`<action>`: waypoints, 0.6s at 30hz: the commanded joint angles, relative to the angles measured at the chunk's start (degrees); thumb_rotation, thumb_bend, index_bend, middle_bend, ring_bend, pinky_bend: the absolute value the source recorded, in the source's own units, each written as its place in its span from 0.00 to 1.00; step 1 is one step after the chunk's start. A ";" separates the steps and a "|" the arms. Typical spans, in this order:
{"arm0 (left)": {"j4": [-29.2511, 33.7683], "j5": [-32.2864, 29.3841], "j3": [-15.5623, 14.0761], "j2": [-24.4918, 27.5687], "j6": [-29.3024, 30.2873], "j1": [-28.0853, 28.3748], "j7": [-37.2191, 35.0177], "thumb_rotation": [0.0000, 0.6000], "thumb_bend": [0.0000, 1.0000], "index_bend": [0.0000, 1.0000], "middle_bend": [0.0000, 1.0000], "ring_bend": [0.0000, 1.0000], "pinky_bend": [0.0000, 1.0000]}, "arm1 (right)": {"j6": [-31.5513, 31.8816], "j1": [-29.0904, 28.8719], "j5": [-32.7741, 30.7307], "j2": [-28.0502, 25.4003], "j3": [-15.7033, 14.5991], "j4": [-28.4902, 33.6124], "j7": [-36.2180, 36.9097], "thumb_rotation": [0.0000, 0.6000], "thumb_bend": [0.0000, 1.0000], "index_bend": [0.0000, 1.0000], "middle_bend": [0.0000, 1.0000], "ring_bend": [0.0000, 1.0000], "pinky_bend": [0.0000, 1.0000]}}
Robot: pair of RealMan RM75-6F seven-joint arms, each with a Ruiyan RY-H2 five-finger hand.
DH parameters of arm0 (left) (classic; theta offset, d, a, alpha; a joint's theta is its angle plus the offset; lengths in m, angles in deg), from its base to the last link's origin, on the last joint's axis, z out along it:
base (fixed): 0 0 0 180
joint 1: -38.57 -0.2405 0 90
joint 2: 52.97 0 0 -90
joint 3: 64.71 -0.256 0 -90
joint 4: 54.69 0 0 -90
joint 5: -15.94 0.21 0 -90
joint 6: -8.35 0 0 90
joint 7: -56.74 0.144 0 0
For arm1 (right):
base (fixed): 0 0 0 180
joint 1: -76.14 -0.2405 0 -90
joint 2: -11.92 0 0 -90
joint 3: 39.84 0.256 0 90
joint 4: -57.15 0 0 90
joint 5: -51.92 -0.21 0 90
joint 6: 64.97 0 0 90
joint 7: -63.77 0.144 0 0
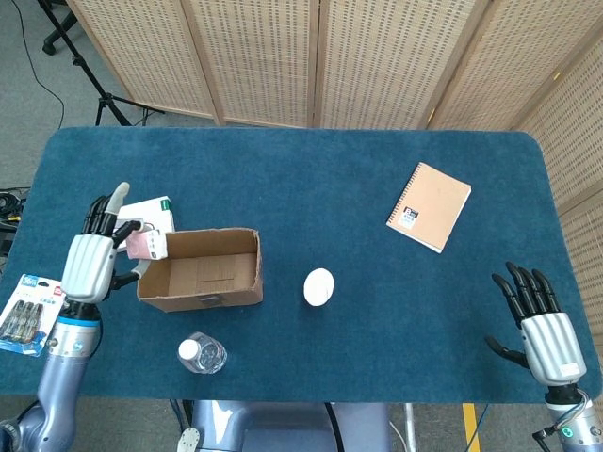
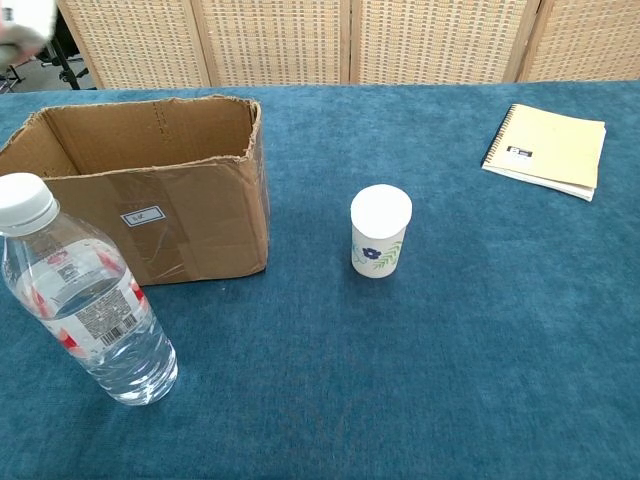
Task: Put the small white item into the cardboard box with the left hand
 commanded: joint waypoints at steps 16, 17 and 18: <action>-2.16 -3.20 0.25 -6.91 -4.42 4.20 4.65 1.00 0.29 0.38 0.00 0.00 0.00 | 0.86 0.12 0.17 0.00 0.14 -0.57 1.44 1.00 0.13 0.08 0.00 0.00 0.00; -1.92 -3.26 0.19 -6.61 -4.65 4.17 4.41 1.00 0.27 0.32 0.00 0.00 0.00 | 0.94 0.12 0.20 0.07 0.18 -0.60 1.39 1.00 0.13 0.08 0.00 0.00 0.00; -1.79 -3.26 0.14 -6.42 -4.79 4.17 4.24 1.00 0.26 0.27 0.00 0.00 0.00 | 0.98 0.12 0.23 0.11 0.18 -0.63 1.35 1.00 0.13 0.08 0.00 0.00 0.00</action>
